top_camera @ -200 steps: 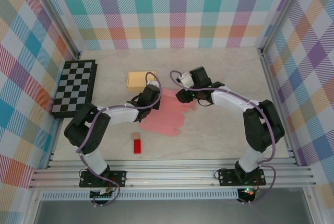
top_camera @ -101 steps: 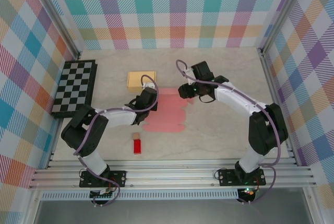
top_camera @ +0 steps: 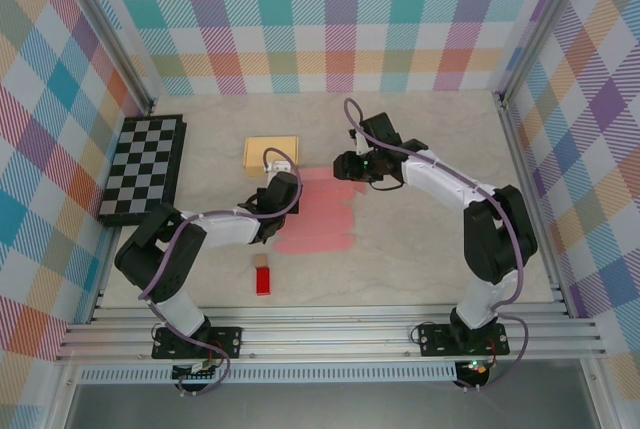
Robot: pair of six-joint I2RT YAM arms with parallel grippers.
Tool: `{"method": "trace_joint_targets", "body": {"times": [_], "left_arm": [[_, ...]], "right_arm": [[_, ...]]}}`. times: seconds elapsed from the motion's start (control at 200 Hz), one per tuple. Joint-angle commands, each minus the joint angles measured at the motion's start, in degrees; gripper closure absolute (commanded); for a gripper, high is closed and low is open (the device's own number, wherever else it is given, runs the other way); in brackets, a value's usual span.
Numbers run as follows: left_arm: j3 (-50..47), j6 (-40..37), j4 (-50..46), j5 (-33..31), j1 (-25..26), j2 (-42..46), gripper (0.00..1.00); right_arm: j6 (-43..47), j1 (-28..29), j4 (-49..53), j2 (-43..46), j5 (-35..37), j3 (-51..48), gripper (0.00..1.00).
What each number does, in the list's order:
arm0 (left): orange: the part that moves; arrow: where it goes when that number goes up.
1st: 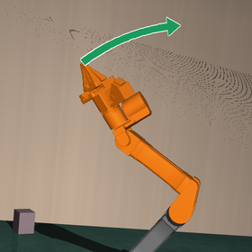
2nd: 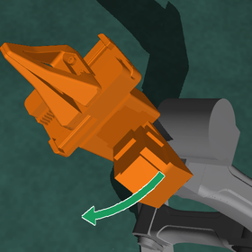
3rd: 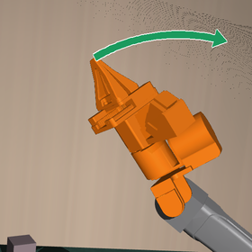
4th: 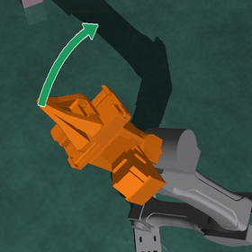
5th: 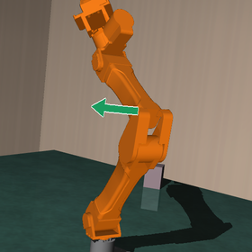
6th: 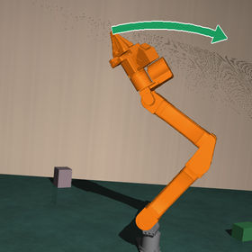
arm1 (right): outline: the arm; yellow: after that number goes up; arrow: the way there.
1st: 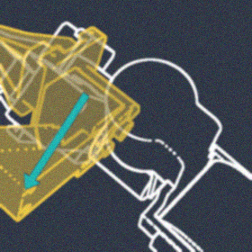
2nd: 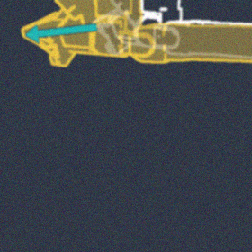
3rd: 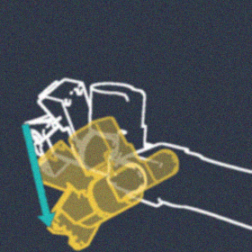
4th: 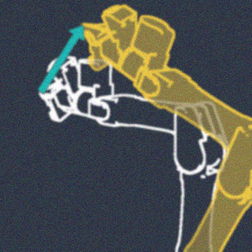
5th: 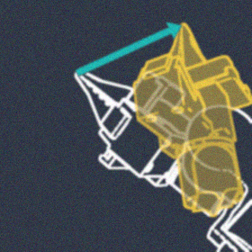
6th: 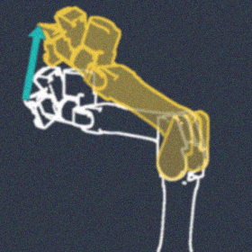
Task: Fold the paper box
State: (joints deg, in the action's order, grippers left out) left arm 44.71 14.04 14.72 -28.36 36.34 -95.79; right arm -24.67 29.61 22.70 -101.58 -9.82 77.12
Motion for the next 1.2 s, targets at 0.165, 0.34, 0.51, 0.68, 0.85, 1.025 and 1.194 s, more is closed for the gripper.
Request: {"method": "trace_joint_targets", "body": {"times": [0.165,0.34,0.51,0.68,0.85,1.025,1.194], "left_arm": [[-3.41,0.64,0.4,4.25,0.93,1.99,1.0],[-3.01,0.81,0.13,4.29,1.25,1.84,1.0],[-2.18,0.81,-0.31,3.67,2.28,0.88,1.0],[-1.51,0.72,-0.69,3.19,3.3,0.61,1.0],[-0.6,1.41,-2.54,1.78,3.52,0.43,1.0],[-0.34,3.29,-3.47,1.31,3.57,0.77,1.0],[-0.06,4.65,-3.72,1.48,3.57,0.53,1.0]], "right_arm": [[-3.37,-0.17,-5.35,-4.33,-6.46,1.19,0.53],[-7.94,-0.12,-9.82,-3.39,-11.18,-3.08,0.54],[-10.82,-0.07,-12.72,-1.89,-13.11,-5.47,0.6],[-11.85,-0.12,-13.35,-1.17,-12.19,-6.57,0.73],[-11.63,-0.07,-12.77,-0.25,-9.42,-7.97,0.76],[-11.2,-0.12,-13.46,1.72,-6.45,-10.47,0.94],[-11.87,-0.21,-13.3,2.02,-5.78,-10.66,0.91]]}}
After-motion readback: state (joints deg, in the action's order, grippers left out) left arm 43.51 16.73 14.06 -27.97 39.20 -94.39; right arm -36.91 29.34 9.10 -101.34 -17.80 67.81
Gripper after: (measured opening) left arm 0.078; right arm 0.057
